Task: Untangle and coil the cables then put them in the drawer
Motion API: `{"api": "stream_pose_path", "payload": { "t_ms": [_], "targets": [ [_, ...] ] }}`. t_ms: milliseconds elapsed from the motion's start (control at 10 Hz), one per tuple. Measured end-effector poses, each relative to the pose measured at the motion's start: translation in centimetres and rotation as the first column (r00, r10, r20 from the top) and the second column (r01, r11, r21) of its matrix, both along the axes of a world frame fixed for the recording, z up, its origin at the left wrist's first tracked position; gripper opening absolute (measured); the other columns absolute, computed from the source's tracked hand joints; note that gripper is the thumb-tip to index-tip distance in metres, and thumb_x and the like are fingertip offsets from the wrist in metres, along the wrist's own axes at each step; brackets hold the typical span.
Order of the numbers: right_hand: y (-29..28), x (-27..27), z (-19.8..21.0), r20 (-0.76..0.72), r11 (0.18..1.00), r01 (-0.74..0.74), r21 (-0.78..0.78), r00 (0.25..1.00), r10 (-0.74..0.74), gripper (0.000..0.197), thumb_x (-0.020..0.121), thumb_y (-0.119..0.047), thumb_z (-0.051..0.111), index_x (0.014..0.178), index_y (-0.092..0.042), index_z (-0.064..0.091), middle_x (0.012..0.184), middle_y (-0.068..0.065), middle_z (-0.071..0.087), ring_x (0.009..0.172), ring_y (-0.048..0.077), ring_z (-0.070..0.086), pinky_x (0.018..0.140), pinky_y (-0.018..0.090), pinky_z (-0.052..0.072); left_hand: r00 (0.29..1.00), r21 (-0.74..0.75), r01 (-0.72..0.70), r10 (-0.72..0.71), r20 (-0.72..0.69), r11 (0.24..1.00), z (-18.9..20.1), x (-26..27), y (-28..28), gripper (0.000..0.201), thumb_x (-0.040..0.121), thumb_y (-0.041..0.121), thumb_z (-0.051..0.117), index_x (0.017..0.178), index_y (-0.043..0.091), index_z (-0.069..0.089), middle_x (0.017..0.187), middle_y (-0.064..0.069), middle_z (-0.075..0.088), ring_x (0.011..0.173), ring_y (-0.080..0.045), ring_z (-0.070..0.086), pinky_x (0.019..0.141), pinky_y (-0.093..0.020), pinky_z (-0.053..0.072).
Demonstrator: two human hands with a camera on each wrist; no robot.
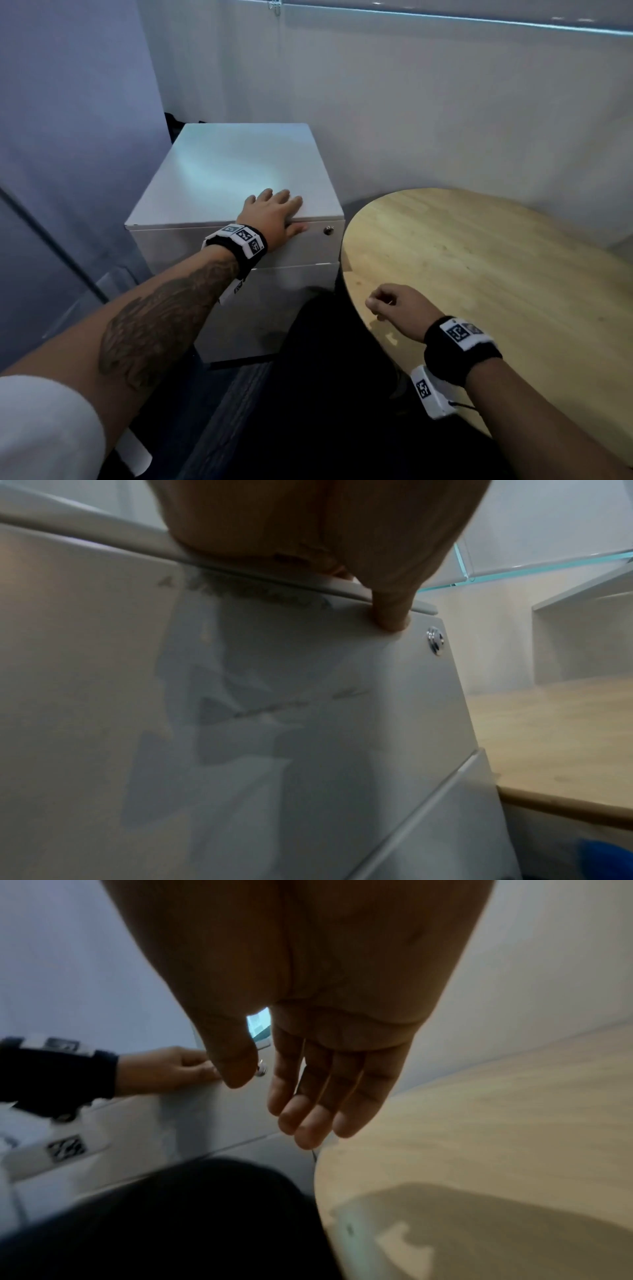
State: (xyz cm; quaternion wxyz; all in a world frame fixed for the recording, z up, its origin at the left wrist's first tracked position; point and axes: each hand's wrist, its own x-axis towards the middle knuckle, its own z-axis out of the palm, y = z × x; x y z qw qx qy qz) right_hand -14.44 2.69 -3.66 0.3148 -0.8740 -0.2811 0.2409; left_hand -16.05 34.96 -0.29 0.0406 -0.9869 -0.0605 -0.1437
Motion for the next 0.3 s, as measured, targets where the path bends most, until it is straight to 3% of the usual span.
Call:
{"api": "stream_pose_path", "payload": {
  "t_ms": [100, 200, 300],
  "targets": [
    [-2.7, -3.1, -2.9, 0.011, 0.995, -0.052, -0.089, 0.999, 0.053, 0.019, 0.097, -0.042, 0.057, 0.097, -0.025, 0.066, 0.096, -0.007, 0.067, 0.086, 0.013, 0.063, 0.082, 0.034, 0.052, 0.999, -0.016, -0.029, 0.028, -0.026, 0.999, 0.2, -0.9, -0.3, 0.057, 0.089, 0.066, 0.039, 0.134, 0.031, 0.040, 0.141, 0.000, 0.043, 0.128, -0.030, 0.040, 0.101, -0.050, 0.036],
    [-4.8, -5.9, -6.2, -0.041, 0.980, -0.096, -0.173, 0.995, 0.090, 0.022, 0.096, -0.046, 0.055, 0.105, -0.028, 0.064, 0.105, -0.008, 0.066, 0.095, 0.014, 0.063, 0.077, 0.026, 0.048, 0.999, -0.098, -0.034, 0.031, -0.027, 0.995, 1.2, -1.4, -1.4, 0.050, 0.089, 0.055, 0.049, 0.131, 0.027, 0.044, 0.144, -0.002, 0.042, 0.132, -0.031, 0.036, 0.106, -0.050, 0.033],
    [-6.3, -8.2, -8.8, -0.104, 0.959, -0.142, -0.246, 0.987, 0.119, 0.030, 0.095, -0.045, 0.055, 0.112, -0.023, 0.064, 0.112, -0.001, 0.066, 0.105, 0.021, 0.063, 0.079, 0.029, 0.046, 0.988, -0.124, 0.142, -0.133, 0.075, 0.982, 0.8, -2.1, -3.8, 0.046, 0.085, 0.039, 0.058, 0.128, 0.022, 0.054, 0.134, -0.004, 0.052, 0.124, -0.030, 0.044, 0.101, -0.046, 0.039]
  ]
}}
